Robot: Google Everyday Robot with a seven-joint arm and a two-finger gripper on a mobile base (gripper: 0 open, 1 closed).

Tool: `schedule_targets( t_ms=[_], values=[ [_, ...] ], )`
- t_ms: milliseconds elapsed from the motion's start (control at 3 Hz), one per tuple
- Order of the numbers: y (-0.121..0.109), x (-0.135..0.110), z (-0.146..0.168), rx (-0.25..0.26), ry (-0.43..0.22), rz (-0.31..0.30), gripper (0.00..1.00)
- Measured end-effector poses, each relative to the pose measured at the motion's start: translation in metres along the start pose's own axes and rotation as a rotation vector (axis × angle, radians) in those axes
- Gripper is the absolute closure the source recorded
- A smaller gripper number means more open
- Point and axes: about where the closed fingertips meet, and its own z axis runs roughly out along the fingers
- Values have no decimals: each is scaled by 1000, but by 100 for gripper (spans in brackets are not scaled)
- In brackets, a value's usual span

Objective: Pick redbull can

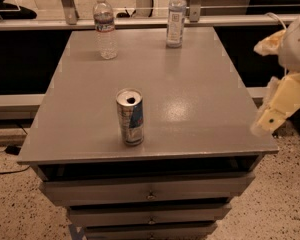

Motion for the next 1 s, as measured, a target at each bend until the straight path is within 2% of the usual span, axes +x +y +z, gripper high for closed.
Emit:
schedule_targets(
  t_ms=[333, 667, 1000],
  values=[
    [6, -22, 41, -65, -189, 60, 0],
    [21, -67, 82, -146, -398, 106, 0],
    [38, -124, 112, -227, -583, 135, 0]
  ],
)
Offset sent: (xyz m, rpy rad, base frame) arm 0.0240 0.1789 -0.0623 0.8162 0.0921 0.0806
